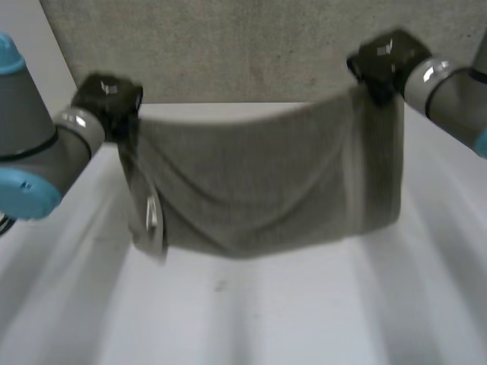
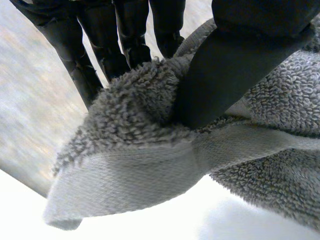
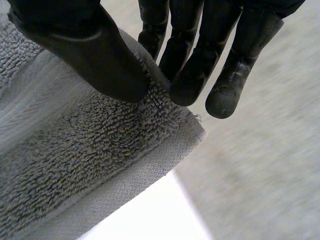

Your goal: Fold the towel.

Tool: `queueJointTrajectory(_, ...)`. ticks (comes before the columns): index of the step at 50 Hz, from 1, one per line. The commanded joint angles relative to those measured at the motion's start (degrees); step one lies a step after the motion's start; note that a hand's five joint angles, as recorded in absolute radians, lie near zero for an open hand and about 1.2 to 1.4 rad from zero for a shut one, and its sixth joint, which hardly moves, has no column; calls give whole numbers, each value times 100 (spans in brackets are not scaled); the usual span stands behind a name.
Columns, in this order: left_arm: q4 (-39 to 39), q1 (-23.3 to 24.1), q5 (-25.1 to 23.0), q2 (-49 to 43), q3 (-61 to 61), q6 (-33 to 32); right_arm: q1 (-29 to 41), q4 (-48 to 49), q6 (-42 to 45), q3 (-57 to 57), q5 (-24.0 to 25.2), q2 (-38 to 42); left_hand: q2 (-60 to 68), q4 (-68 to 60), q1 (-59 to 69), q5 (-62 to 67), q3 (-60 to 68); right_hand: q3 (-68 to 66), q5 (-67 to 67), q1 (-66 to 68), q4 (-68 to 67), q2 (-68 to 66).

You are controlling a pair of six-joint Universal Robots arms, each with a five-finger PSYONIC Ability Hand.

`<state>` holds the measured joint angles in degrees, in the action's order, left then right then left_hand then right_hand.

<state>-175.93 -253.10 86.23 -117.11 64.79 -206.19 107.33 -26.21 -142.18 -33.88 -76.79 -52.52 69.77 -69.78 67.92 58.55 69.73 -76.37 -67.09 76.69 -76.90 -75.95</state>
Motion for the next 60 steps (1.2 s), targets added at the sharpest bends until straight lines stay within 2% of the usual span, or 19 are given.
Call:
queueJointTrajectory(1, -1493, 15, 35, -128, -1240, 70, 139, 1545, -976, 1874, -572, 515, 1023, -1022, 1208, 1145, 1027, -363, -291, 331, -310, -405)
queueJointTrajectory(5, -2286, 15, 79, 144, -1250, 158, 139, 1848, -1373, 2070, -758, 252, 1023, -1022, 1208, 1145, 1027, -363, -291, 331, -310, -405)
queueJointTrajectory(11, -2332, -20, 35, 277, -723, 369, 139, 1311, -1374, 1604, -653, 40, 1023, -1022, 1208, 1145, 1027, -363, -291, 331, -310, -405)
queueJointTrajectory(15, -2332, -99, -18, 338, 328, 404, 139, 759, -1339, 527, -250, -161, 1023, -1022, 1208, 1145, 1027, -363, -291, 331, -310, -405)
queueJointTrajectory(16, -2375, -125, -18, 330, 750, 387, 130, 740, -1304, 44, -40, -214, 1023, -1022, 1208, 1145, 1027, -363, -291, 331, -310, -405)
queueJointTrajectory(19, -2446, -143, -27, 285, 1141, 369, 113, 758, -1216, -462, 121, -241, 1023, -1022, 1208, 1145, 1027, -363, -291, 331, -310, -405)
queueJointTrajectory(21, -2638, -152, -18, 120, 1735, 360, 104, 932, -901, -1380, 243, -215, 1023, -1022, 1208, 1145, 1027, -363, -291, 331, -310, -405)
queueJointTrajectory(31, -3026, -222, -9, -628, 2809, 212, 78, 1829, -83, -3448, 226, -83, 807, -806, 993, 929, 811, -363, -291, 331, -310, -405)
queueJointTrajectory(38, -2921, -292, -18, -259, 3426, -264, -28, 2076, -117, -4057, 235, -285, 520, -519, 706, 642, 524, -363, -291, 331, -310, -405)
queueJointTrajectory(40, -2929, -275, -27, 187, 3802, -439, -115, 2259, -170, -4319, 235, -583, -349, 350, -164, -227, -345, -363, -291, 331, -310, -405)
queueJointTrajectory(41, -2930, -275, -27, 189, 3804, -440, -116, 2260, -170, -4320, 235, -584, -354, 355, -169, -232, -350, -363, -291, 331, -310, -405)
queueJointTrajectory(43, -2930, -222, -27, 556, 4049, -448, -229, 2523, -179, -4574, 235, -820, -2177, 2178, -1992, -2055, -2173, -363, -291, 331, -310, -405)
queueJointTrajectory(44, -2930, -222, -27, 558, 4050, -448, -230, 2524, -179, -4575, 235, -821, -2188, 2189, -2003, -2066, -2184, -363, -291, 331, -310, -405)
queueJointTrajectory(45, -2930, -213, -27, 732, 4119, -448, -282, 2637, -179, -4671, 235, -900, -3270, 3271, -3085, -3148, -3266, -363, -291, 331, -310, -405)
queueJointTrajectory(46, -2930, -213, -27, 734, 4120, -448, -283, 2638, -179, -4672, 235, -901, -3281, 3282, -3096, -3159, -3277, -363, -291, 331, -310, -405)
queueJointTrajectory(47, -2921, -213, -18, 864, 4164, -448, -326, 2708, -179, -4733, 226, -970, -3831, 3832, -3646, -3709, -3827, -363, -291, 331, -310, -405)
queueJointTrajectory(60, -2903, -468, -36, 1041, 4331, -448, -485, 2788, -372, -4856, 235, -1015, -3954, 3955, -3769, -3832, -3950, -363, -291, 331, -310, -405)
